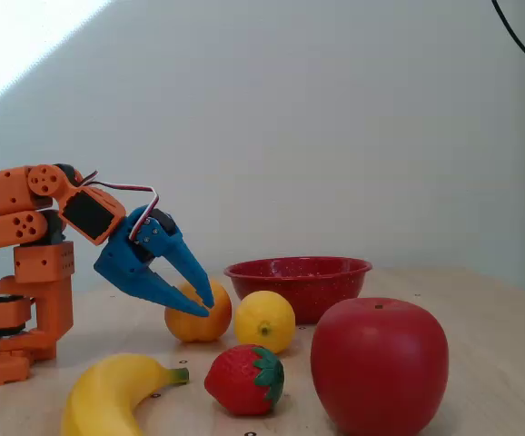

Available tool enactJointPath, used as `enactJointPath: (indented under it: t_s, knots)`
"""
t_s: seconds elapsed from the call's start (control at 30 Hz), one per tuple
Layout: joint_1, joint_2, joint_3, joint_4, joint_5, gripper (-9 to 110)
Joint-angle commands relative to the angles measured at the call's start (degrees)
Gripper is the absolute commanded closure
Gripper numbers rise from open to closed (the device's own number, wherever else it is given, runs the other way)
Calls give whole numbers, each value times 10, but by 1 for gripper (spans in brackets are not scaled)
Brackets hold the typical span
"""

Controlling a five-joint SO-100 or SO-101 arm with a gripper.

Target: Put the lemon in the red bowl.

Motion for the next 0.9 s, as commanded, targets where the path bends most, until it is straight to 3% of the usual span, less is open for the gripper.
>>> enactJointPath:
  t_s: [0.0, 0.57, 0.87]
  knots:
    - [9, 9, 5, 5, 8, 101]
    - [2, 6, -2, 5, 21, 101]
    - [-6, -73, -100, 54, 40, 101]
